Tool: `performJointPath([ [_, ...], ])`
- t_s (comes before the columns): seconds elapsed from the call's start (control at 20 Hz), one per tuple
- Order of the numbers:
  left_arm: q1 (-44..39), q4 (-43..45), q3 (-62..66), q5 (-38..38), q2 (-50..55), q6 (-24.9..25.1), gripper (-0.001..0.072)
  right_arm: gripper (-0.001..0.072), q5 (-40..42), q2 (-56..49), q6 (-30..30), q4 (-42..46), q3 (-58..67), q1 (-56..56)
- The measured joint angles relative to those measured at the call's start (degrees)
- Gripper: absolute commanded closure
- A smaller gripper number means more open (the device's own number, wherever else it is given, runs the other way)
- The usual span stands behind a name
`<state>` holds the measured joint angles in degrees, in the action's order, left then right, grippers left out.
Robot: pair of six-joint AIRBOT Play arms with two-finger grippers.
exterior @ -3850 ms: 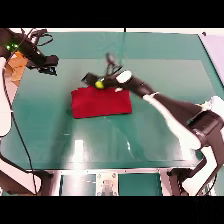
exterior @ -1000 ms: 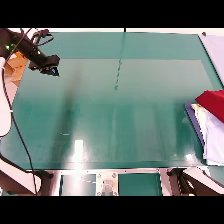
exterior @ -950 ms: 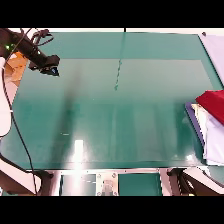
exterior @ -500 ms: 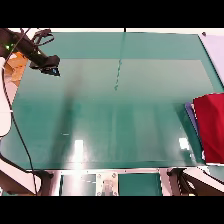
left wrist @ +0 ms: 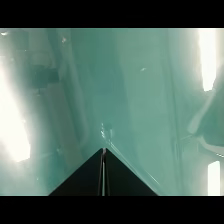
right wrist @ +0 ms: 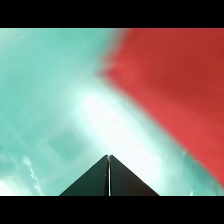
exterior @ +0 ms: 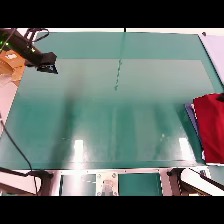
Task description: Fold the shirts.
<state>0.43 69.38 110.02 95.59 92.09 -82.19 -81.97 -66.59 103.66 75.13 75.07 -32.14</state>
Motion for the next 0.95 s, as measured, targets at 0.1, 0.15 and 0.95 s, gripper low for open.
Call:
performJointPath([
  [0.1,0.00,-0.52,-7.15,-1.77,-4.68,-0.09,0.0684,0.0696,1.90,0.33,-1.75,-0.26,-1.33,7.96],
  [0.15,-0.07,-0.72,-11.13,-2.78,-7.19,-0.20,0.0684,0.0696,2.73,0.74,-2.38,-0.31,-2.71,11.39],
  [0.95,-6.58,-1.53,-50.14,-16.87,-28.83,-1.31,0.0683,0.0696,12.85,4.55,-4.87,-0.94,-19.43,42.07],
])
